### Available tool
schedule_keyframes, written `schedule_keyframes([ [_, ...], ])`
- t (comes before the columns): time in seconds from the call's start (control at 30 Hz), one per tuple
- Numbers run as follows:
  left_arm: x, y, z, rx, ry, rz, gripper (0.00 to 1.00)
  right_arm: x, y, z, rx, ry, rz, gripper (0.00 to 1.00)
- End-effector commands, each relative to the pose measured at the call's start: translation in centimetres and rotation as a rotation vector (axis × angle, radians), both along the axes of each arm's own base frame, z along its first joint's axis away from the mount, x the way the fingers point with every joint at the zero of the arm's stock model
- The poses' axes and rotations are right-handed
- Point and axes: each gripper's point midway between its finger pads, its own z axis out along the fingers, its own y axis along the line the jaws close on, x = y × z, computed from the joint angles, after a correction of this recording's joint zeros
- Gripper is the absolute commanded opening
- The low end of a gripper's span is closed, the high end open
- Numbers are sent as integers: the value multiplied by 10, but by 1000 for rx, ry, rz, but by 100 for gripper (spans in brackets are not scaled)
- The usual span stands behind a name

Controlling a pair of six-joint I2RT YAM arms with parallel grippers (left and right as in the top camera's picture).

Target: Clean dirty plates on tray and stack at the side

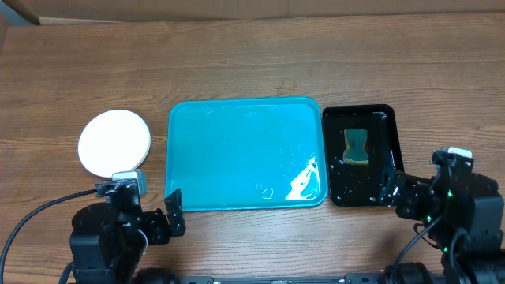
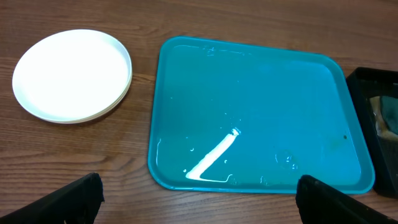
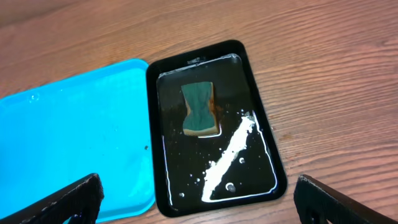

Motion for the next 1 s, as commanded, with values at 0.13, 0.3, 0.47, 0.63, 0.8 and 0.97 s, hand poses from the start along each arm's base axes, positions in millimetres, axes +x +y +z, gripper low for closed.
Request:
schedule_keyframes([
  [0.13,0,1,-3,15,5,-5,100,3,-3,23,5,-241,-14,100],
  [0.3,0,1,-3,15,5,-5,100,12,-1,27,31,-484,-6,100],
  [0.47,0,1,-3,15,5,-5,100,21,0,20,44,-645,-6,100],
  [0.63,0,1,-3,15,5,-5,100,32,1,9,56,-799,-7,100],
  [0.8,0,1,-3,15,5,-5,100,39,0,1,56,-888,-13,100],
  [0.97,0,1,-3,15,5,-5,100,46,1,-23,-93,-876,36,100],
])
